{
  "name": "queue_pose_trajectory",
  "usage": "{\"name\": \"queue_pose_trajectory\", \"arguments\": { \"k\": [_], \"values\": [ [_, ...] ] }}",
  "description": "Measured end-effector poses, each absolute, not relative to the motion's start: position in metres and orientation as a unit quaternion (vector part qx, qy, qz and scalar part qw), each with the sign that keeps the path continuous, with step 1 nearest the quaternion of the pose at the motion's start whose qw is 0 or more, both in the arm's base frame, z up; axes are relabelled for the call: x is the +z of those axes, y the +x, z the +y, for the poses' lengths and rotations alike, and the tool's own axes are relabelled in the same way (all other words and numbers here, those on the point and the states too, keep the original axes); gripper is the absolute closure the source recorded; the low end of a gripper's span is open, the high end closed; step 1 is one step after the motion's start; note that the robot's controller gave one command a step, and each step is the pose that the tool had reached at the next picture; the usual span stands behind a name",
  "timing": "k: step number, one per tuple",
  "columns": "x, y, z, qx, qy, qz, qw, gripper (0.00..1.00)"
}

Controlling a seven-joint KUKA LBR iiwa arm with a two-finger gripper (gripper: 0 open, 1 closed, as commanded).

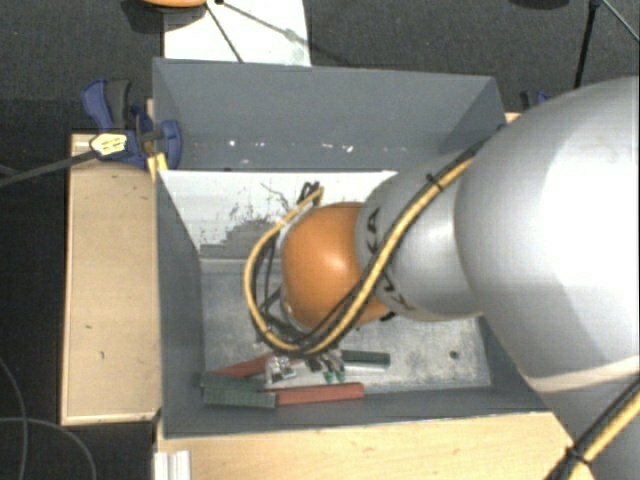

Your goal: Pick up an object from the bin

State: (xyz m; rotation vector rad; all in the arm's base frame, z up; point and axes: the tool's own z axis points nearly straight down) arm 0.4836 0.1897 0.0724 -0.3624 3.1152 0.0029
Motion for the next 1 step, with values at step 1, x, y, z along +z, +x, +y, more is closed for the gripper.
{"name": "queue_pose_trajectory", "arguments": {
  "k": [1],
  "values": [
    [0.2152,0.5244,0.2087,0.001,-0.143,0.990,0.002,1.00]
  ]
}}
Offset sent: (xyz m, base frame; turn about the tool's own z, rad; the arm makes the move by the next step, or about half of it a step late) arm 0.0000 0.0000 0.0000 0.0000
